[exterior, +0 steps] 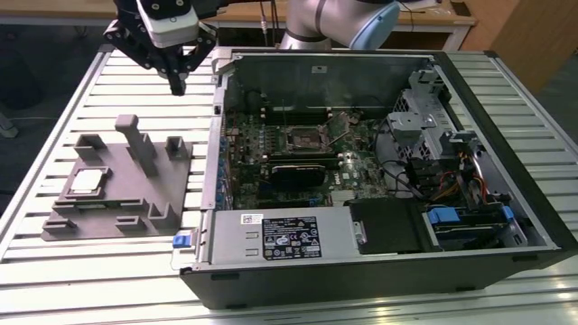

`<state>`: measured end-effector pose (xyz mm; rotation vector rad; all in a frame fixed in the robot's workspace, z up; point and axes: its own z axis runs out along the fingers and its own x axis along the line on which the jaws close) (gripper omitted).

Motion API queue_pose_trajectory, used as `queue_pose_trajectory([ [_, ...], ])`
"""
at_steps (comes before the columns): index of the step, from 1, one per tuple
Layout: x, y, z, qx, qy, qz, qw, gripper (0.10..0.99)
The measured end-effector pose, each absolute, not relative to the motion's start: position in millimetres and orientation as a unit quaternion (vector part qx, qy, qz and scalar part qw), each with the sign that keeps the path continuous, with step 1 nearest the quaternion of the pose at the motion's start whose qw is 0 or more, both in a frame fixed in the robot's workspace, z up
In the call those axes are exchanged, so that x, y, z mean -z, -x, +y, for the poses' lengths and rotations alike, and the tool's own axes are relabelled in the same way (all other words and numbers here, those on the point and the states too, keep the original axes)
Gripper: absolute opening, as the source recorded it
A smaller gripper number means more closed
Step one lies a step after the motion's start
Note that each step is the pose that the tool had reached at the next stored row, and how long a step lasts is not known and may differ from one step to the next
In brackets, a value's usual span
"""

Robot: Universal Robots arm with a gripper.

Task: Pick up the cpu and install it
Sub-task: 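Reach for the cpu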

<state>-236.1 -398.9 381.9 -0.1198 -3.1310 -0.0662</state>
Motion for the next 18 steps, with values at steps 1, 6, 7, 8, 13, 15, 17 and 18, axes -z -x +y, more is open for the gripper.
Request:
queue_pose_trajectory([
  [1,-382,237,-399,0.021,0.038,-0.999,0.005,0.106],
  [6,-381,245,-399,0.021,0.038,-0.999,0.007,0.106],
  [7,-380,246,-399,0.021,0.038,-0.999,0.008,0.106],
  [8,-380,248,-399,0.021,0.038,-0.999,0.008,0.106],
  [13,-379,257,-399,0.021,0.038,-0.999,0.011,0.106],
  [15,-379,262,-399,0.021,0.038,-0.999,0.011,0.106],
  [17,-378,266,-399,0.021,0.038,-0.999,0.012,0.106],
  [18,-378,269,-399,0.021,0.038,-0.999,0.012,0.106],
])
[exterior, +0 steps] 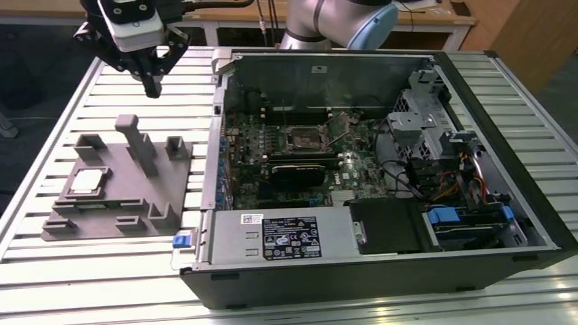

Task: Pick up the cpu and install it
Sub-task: 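Reach for the cpu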

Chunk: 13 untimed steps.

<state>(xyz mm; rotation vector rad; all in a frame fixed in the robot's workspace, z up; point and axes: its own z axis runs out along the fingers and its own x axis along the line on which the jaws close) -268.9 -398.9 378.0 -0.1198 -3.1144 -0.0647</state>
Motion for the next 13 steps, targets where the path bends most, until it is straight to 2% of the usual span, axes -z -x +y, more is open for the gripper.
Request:
queue_pose_trajectory([
  [13,-376,295,-399,0.021,0.038,-0.999,0.015,0.106],
])
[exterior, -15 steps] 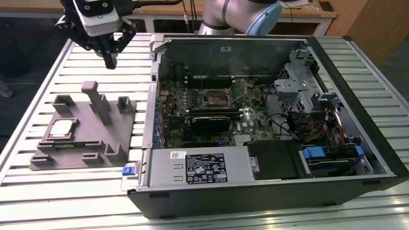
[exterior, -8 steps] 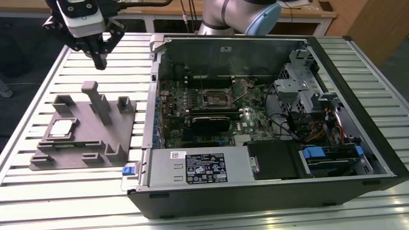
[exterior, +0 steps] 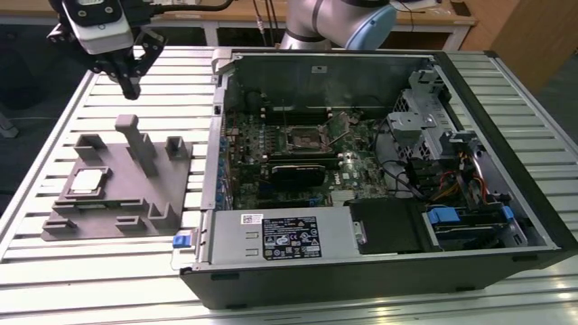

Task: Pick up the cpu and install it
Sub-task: 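Reach for the cpu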

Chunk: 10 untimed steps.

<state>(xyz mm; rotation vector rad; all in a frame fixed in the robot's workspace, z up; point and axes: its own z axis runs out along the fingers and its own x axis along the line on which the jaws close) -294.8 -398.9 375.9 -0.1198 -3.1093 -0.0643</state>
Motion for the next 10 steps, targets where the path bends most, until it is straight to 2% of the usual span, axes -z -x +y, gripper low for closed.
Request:
queue_pose_trajectory([
  [10,-373,322,-399,0.021,0.039,-0.999,0.015,0.106],
])
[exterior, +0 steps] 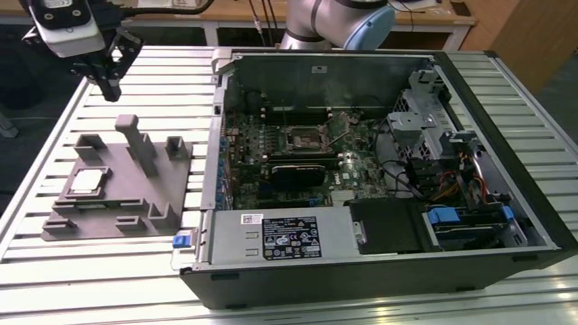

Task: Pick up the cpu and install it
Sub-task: 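Reach for the cpu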

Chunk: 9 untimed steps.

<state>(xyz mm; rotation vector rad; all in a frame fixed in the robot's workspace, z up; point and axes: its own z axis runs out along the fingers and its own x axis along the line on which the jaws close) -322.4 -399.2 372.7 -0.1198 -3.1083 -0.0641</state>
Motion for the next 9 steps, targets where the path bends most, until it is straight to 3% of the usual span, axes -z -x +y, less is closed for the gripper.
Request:
queue_pose_trajectory([
  [9,-368,358,-399,0.021,0.038,-0.999,0.015,0.106],
])
